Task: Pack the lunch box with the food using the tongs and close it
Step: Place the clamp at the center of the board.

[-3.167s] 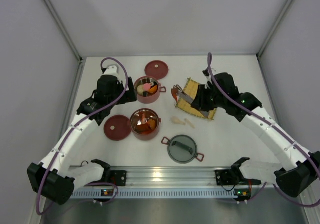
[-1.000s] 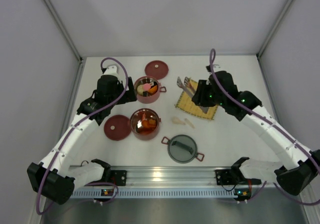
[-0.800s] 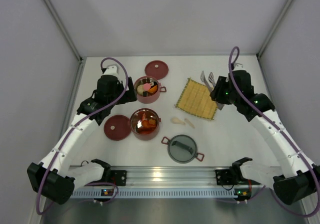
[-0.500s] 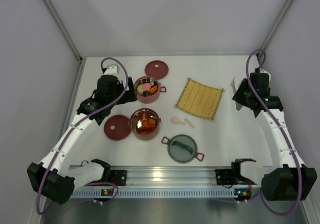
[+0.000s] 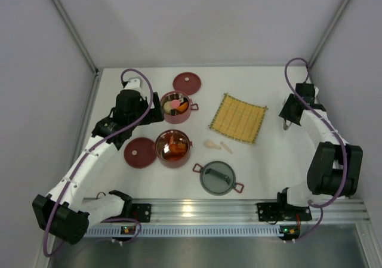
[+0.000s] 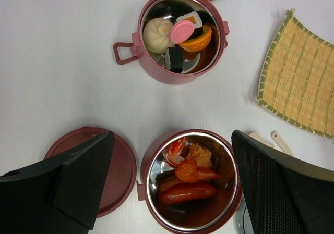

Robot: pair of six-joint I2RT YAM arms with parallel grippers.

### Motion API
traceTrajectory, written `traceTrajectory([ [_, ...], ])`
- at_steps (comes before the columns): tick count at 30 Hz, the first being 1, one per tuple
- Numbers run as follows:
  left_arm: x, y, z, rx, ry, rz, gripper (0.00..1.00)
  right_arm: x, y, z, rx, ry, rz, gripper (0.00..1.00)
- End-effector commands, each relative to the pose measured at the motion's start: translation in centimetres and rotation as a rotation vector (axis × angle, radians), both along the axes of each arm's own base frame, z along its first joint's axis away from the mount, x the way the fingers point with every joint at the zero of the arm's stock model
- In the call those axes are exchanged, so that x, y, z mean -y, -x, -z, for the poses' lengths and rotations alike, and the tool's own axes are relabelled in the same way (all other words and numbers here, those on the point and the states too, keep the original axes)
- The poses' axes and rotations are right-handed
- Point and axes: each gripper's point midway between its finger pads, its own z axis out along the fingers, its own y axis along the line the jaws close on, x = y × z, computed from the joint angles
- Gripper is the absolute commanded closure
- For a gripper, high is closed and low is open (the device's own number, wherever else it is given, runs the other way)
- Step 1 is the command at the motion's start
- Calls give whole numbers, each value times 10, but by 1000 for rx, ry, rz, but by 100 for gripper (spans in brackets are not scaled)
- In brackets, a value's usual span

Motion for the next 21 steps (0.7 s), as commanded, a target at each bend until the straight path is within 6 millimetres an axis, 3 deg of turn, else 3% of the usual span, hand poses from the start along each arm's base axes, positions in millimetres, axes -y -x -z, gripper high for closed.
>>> traceTrajectory([
  [1,0,0,-10,39,11,5,1,15,-25,-1,66,40,9,51],
  [6,0,1,-9,37,11,8,1,12,-20,28,-20,5,18,48],
  [10,0,2,-8,37,11,8,1,6,-4,58,-98,-24,17,46],
  [13,0,2,-9,38,12,10,1,5,3,68,-137,-29,12,43],
  [21,0,2,-8,36,11,6,1,2,9,62,-148,-42,1,32],
])
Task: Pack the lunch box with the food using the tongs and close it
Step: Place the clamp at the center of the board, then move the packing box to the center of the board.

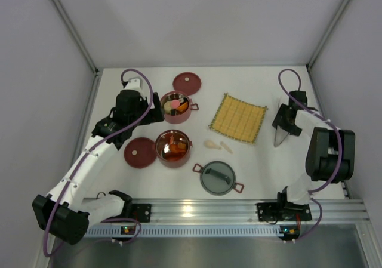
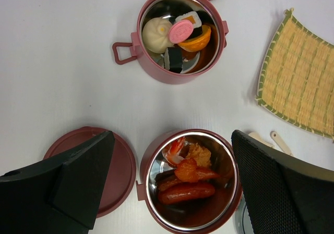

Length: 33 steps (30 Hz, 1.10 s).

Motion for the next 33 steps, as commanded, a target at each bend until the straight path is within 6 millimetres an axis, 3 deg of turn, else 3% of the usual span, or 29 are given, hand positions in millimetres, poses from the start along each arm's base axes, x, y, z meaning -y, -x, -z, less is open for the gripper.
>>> traceTrajectory([
  [1,0,2,-8,36,8,6,1,5,-8,-18,59,0,12,30],
  [9,0,1,-9,39,8,6,1,6,-3,-45,103,14,18,25],
  [12,-1,1,-8,37,3,3,1,5,-5,-82,194,23,20,24],
  [13,-1,1,-9,39,2,5,1,0,-9,-106,249,18,5,20],
  [15,-2,2,-9,40,1,1,1,-14,-16,-130,308,-3,-30,19],
  [17,-2,1,-10,43,0,0,1,-46,-31,-159,361,-25,-115,19],
  [18,-3,1,-10,45,0,-2,1,-80,-37,-166,365,-39,-204,19],
  [19,-4,0,-11,47,-6,-11,1,-97,-52,-179,375,-33,-239,19],
  [21,-6,-2,-9,46,-14,-23,1,-140,-67,-189,388,-52,-331,19],
  [22,-8,-4,-9,46,-19,-36,1,-160,-87,-196,401,-78,-366,20],
  [24,-7,-13,-9,39,-23,-57,1,-183,-102,-199,387,-97,-406,21],
  [25,-6,-18,-1,3,-33,-71,1,-202,-120,-205,398,-102,-435,21],
  [26,-6,-25,-14,20,-28,-88,1,-210,-128,-207,400,-106,-449,21],
  [27,-5,-29,-14,9,-33,-97,1,-220,-139,-228,456,-124,-463,22],
  [28,-5,-33,-10,-17,-40,-109,1,-231,-152,-211,427,-154,-484,23],
  [29,-6,-37,-18,1,-39,-123,1,-238,-164,-212,438,-169,-490,23],
  [30,-6,-39,-20,6,-41,-132,1,-245,-177,-245,504,-184,-501,24],
  [31,-8,-40,-21,8,-44,-140,1,-258,-192,-212,434,-217,-529,25],
  [32,-11,-41,-21,14,-51,-157,1,-265,-201,-210,433,-236,-538,25],
  [33,-12,-40,-19,9,-56,-162,1,-274,-212,-228,488,-263,-552,27],
])
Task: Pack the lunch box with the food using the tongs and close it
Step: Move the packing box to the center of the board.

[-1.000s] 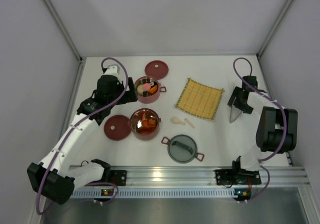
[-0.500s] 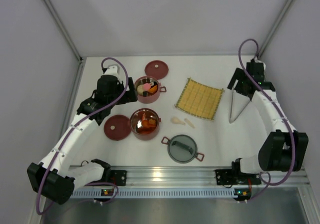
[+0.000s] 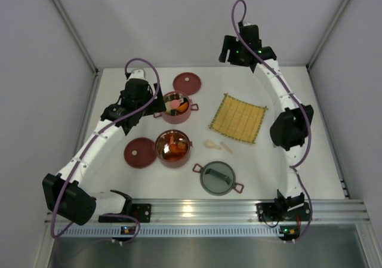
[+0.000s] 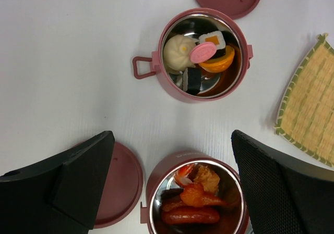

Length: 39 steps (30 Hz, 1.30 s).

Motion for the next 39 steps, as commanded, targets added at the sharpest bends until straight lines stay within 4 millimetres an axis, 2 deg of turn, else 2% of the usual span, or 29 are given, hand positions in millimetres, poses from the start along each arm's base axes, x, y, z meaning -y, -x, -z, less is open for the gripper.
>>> traceTrajectory([
  [1,-10,-2,-20,48,-9,-64,1,-35,-23,8,-31,-114,-87,29],
  [2,-12,-1,-19,44,-16,-72,1,-40,-29,11,-19,-138,-93,30],
  [3,-14,-1,-16,40,-24,-78,1,-47,-33,27,-31,-150,-102,31],
  [4,-14,-2,-13,32,-30,-78,1,-54,-44,23,19,-178,-106,33],
  [5,-14,-4,-11,29,-34,-82,1,-58,-47,28,28,-188,-110,32],
  [6,-12,-8,-14,33,-32,-81,1,-64,-45,47,6,-190,-118,33],
  [7,-10,-13,-8,11,-42,-84,1,-71,-51,44,45,-213,-124,33],
  [9,-10,-23,0,-8,-59,-107,1,-82,-48,60,34,-212,-141,33],
  [10,-9,-29,-6,7,-54,-119,1,-87,-47,62,46,-207,-151,33],
  [11,-9,-33,-7,12,-53,-132,1,-92,-50,61,76,-208,-160,33],
  [12,-8,-41,-4,11,-54,-146,1,-102,-48,68,77,-199,-176,33],
  [13,-5,-46,-11,25,-44,-149,1,-108,-49,69,93,-186,-196,33],
  [16,0,-55,-10,20,-32,-147,1,-129,-50,82,108,-132,-235,33],
  [18,1,-57,-10,23,-31,-149,1,-142,-50,98,105,-102,-251,33],
  [21,-1,-55,-6,18,-32,-154,1,-147,-50,122,88,-53,-223,36],
  [24,0,-53,0,9,-27,-149,1,-141,-53,137,71,-18,-148,41],
  [28,3,-52,1,8,-16,-137,1,-133,-60,144,69,-12,-60,44],
  [35,4,-53,1,14,-15,-130,1,-130,-71,147,82,-26,12,46],
  [39,4,-55,-1,20,-21,-128,1,-136,-75,156,85,-38,27,47],
])
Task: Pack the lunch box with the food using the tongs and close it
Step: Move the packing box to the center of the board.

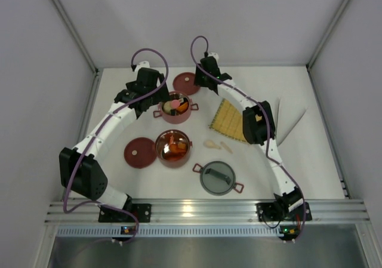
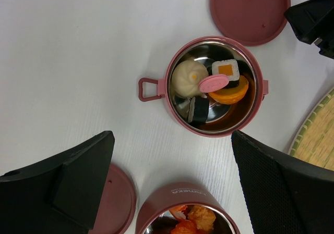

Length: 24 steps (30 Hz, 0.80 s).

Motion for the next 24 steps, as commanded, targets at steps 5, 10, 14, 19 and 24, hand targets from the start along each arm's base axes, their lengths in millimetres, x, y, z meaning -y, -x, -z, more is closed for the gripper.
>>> traceTrajectory([
  [5,2,-6,-21,69,22,1,1,-7,-22,-16,101,-48,74,49],
  [10,3,-7,-21,70,20,5,1,-6,-26,-12,110,-38,77,51],
  [14,4,-8,-20,68,20,6,1,-6,-28,-8,116,-19,71,51],
  [19,4,-9,-21,72,20,9,1,-6,-30,-11,132,-6,59,53],
  [24,4,-10,-26,80,20,9,1,-7,-32,-11,137,-2,56,54],
])
